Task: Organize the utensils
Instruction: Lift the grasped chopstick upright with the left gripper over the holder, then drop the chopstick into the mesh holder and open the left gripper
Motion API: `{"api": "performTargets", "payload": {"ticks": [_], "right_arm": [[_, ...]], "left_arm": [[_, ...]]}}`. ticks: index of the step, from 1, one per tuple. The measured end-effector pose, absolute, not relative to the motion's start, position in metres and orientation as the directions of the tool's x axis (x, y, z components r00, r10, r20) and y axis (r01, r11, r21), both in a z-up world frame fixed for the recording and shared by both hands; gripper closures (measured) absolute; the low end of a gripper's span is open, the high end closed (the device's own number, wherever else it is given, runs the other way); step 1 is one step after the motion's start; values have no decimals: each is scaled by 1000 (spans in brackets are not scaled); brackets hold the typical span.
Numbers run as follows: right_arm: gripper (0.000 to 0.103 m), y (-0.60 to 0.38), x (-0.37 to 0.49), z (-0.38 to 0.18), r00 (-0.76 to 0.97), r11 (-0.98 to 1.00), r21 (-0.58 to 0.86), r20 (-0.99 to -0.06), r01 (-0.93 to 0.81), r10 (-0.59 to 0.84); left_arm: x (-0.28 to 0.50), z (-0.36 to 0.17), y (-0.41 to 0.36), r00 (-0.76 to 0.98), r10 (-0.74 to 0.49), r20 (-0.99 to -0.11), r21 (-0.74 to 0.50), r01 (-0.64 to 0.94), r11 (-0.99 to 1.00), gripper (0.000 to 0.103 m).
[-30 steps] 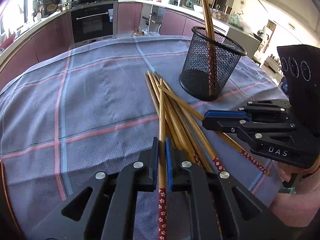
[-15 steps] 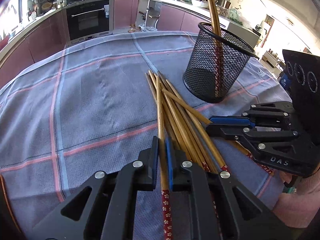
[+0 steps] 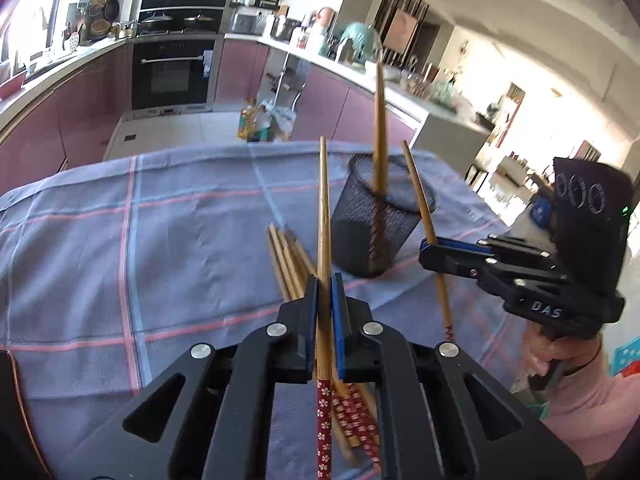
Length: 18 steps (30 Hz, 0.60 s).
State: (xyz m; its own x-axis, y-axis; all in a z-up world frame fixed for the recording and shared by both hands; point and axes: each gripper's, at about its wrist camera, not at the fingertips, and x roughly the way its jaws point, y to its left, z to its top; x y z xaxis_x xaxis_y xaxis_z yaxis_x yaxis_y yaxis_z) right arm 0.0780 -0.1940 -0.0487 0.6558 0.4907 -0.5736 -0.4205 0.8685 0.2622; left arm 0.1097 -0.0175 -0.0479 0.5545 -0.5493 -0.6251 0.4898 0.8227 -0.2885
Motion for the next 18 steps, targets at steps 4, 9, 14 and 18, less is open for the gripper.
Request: {"api": "performTargets", "payload": {"ticks": [4, 9, 14, 18], "right_arm": [[97, -204, 75, -35, 690, 872, 263, -535, -413, 488], [97, -219, 74, -16, 726, 873, 261, -485, -411, 487], [97, -232, 78, 8, 760, 874, 255, -431, -414, 486], [97, -241, 85, 31, 782, 872, 242, -387, -425, 489]], "left_arm": [[107, -29, -21, 585, -582, -564, -309, 505, 806, 95], [109, -9, -31, 612, -603, -512, -315, 520, 794, 95], [114, 13, -41, 632, -612, -475, -298, 539, 788, 95], [115, 33, -48, 645, -622, -444, -282, 558, 780, 96]]}}
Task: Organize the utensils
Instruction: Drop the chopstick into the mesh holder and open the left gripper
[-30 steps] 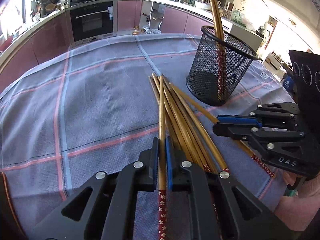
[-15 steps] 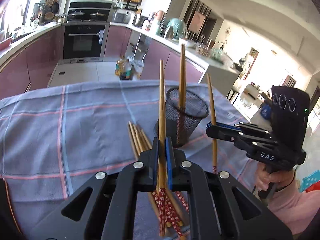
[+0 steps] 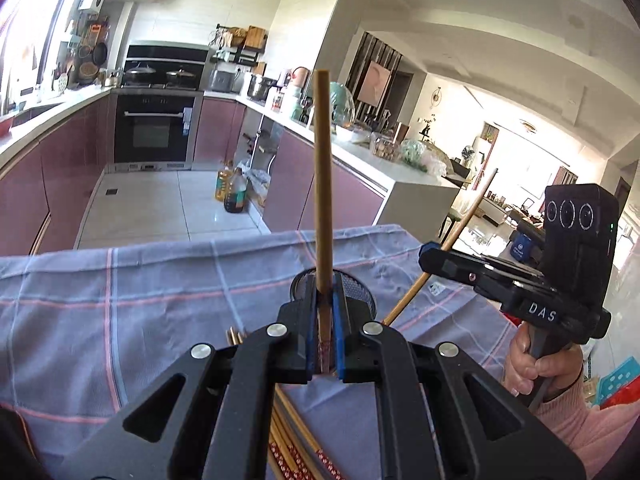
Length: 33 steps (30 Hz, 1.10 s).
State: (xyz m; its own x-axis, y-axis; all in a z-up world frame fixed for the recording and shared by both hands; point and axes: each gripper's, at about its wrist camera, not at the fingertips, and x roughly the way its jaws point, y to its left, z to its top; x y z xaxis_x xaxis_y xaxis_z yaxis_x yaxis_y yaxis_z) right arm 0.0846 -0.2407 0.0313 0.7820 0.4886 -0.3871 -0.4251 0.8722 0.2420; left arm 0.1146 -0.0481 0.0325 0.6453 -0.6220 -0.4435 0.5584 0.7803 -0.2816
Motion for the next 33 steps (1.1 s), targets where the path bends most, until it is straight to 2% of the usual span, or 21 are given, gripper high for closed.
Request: {"api": "performTargets", "payload": {"ticks": [10, 16, 20, 25, 33], "right_arm": [[97, -261, 101, 64, 827, 885, 214, -320, -413, 463], [97, -262, 118, 57, 830, 893, 213, -334, -396, 447], [97, -258, 128, 46, 809, 892, 218, -377, -395, 451], [97, -250, 142, 24, 751, 888, 228, -475, -398, 459], [97, -243, 167, -3, 669, 886, 267, -583, -379, 461]], "left_arm": [[115, 79, -66, 686, -623, -376, -215, 589, 779, 96], [131, 78, -85, 680, -597, -426, -179, 583, 792, 96], [137, 61, -96, 648, -582, -491, -167, 585, 794, 96], [141, 38, -108, 599, -567, -566, -145, 605, 783, 95], [165, 13, -118, 542, -547, -638, -149, 610, 778, 96]]}}
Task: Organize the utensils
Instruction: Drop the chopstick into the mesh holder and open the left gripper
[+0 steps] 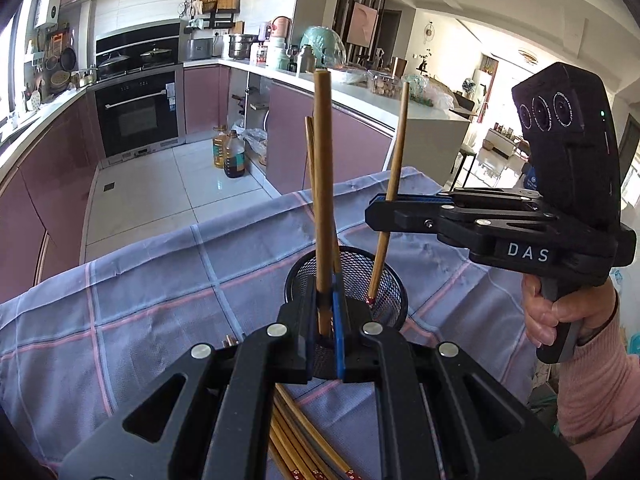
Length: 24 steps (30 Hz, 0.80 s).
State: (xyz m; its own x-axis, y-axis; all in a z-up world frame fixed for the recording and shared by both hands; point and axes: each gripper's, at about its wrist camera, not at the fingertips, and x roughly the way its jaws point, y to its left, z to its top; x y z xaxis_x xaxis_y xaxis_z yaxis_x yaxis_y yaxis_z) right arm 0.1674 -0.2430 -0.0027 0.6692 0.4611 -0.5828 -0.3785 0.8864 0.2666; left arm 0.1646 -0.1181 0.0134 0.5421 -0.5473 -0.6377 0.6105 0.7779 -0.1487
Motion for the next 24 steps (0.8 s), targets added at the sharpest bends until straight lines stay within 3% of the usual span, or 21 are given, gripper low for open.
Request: {"api": "performTargets", "payload": {"ticks": [6, 9, 16, 24], "right_arm": [[97, -237, 183, -8, 665, 898, 259, -606, -355, 437], [95, -238, 187, -10, 672, 904, 267, -605, -335, 427], [86, -237, 190, -17, 688, 917, 258, -606, -304, 399], [81, -238, 153, -4, 734, 905, 250, -531, -343, 424]], "left_arm": [[180, 9, -122, 536, -541, -648, -162, 597, 786, 95], [183, 10, -124, 542, -538, -646, -166, 587, 792, 82], [177, 8, -112, 572, -531, -626, -163, 570, 806, 77], [158, 0, -81, 617, -495, -612, -131, 538, 832, 69]]}}
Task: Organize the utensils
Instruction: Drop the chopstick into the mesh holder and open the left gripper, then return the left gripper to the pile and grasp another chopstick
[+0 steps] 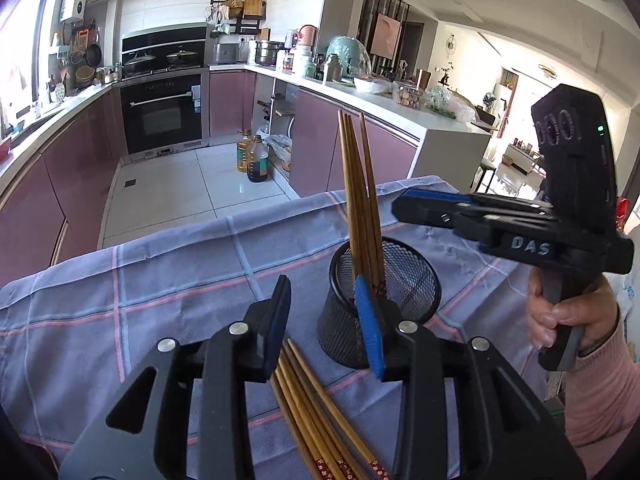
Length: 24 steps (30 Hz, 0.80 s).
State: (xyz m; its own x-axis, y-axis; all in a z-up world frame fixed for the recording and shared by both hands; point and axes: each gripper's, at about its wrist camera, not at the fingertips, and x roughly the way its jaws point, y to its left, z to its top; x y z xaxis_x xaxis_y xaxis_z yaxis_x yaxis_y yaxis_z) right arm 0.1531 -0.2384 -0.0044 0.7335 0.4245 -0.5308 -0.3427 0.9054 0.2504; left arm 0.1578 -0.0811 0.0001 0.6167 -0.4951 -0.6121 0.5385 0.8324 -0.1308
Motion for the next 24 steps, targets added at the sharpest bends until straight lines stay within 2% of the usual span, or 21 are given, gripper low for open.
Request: {"api": "performTargets", "payload": {"ticks": [6, 15, 24], "right_arm": [[72, -225, 95, 4, 699, 846, 227, -482, -482, 528], [72, -176, 82, -68, 538, 826, 258, -655, -501, 531], [72, -159, 95, -101, 500, 850, 282, -709, -445, 497]], "left_arm": [[139, -30, -63, 606, -441, -662, -86, 523, 848, 69], [128, -89, -41, 535, -372, -759, -90, 479, 873, 69], [125, -109, -36, 517, -360, -777, -96, 467, 879, 68]]}}
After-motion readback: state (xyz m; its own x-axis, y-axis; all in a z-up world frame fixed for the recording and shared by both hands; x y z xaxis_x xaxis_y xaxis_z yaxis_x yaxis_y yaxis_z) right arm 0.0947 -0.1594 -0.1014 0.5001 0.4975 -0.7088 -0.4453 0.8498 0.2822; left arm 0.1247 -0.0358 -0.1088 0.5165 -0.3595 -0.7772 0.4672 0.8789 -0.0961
